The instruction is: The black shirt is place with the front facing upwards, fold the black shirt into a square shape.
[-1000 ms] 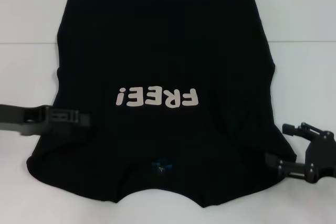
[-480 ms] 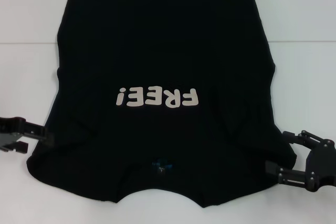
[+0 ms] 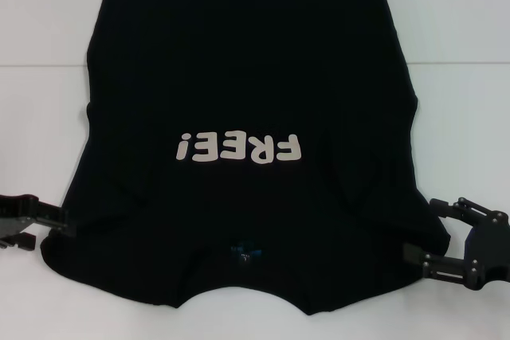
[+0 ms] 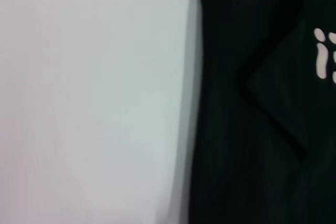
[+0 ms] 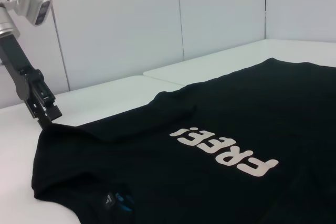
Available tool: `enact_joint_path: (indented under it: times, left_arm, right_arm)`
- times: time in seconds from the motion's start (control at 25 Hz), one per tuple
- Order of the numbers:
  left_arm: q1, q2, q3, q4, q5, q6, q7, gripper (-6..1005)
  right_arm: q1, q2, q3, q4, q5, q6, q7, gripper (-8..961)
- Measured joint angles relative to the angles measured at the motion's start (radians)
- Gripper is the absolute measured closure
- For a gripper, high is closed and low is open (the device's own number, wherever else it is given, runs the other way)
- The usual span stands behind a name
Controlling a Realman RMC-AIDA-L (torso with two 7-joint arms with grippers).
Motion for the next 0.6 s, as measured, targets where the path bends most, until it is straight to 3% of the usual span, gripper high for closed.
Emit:
enact_joint_path:
  times: [0.6]
  left_arm:
    - [-0.003,-0.004,0.002,-0.058,0.016,-0.054,-0.004,187]
  right_arm:
    - [0.012,0.0,0.0,0.012,-0.003,0.005,0.002,7]
